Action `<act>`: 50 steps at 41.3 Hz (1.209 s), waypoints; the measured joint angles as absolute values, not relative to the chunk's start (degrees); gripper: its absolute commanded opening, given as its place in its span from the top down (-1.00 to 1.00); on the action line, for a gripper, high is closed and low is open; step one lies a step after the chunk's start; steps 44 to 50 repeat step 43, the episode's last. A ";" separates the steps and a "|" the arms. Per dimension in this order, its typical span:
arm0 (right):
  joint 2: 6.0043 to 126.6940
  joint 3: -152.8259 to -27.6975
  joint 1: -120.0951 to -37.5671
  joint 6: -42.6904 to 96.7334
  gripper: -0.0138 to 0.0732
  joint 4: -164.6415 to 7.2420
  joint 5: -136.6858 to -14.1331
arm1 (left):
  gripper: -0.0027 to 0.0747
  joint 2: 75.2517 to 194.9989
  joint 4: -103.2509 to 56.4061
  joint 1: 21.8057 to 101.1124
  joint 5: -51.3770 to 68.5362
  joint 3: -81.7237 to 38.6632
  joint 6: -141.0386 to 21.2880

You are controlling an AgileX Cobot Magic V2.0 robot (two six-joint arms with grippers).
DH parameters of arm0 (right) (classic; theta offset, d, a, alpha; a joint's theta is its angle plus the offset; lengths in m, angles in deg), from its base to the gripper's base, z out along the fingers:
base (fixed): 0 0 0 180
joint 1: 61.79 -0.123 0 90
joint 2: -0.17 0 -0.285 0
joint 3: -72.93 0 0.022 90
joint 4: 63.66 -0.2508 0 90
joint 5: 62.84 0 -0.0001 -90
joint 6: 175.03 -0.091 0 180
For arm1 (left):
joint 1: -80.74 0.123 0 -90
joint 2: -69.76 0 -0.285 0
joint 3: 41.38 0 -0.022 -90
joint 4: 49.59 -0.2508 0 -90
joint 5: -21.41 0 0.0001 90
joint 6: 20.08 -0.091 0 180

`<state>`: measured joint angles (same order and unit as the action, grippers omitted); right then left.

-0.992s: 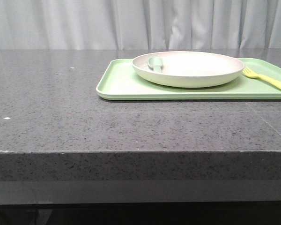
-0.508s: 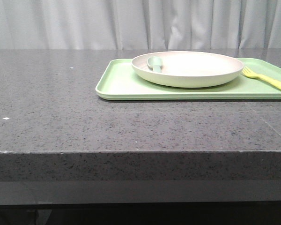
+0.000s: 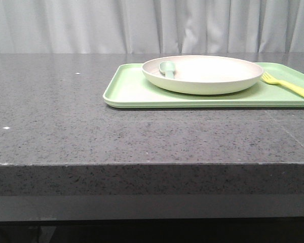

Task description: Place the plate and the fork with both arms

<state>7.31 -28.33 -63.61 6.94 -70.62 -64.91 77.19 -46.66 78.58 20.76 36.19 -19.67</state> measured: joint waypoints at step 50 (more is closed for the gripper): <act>7.31 -28.33 -63.61 2.26 0.96 -65.76 -62.84 | 0.98 77.19 -46.66 78.58 20.76 36.19 -19.67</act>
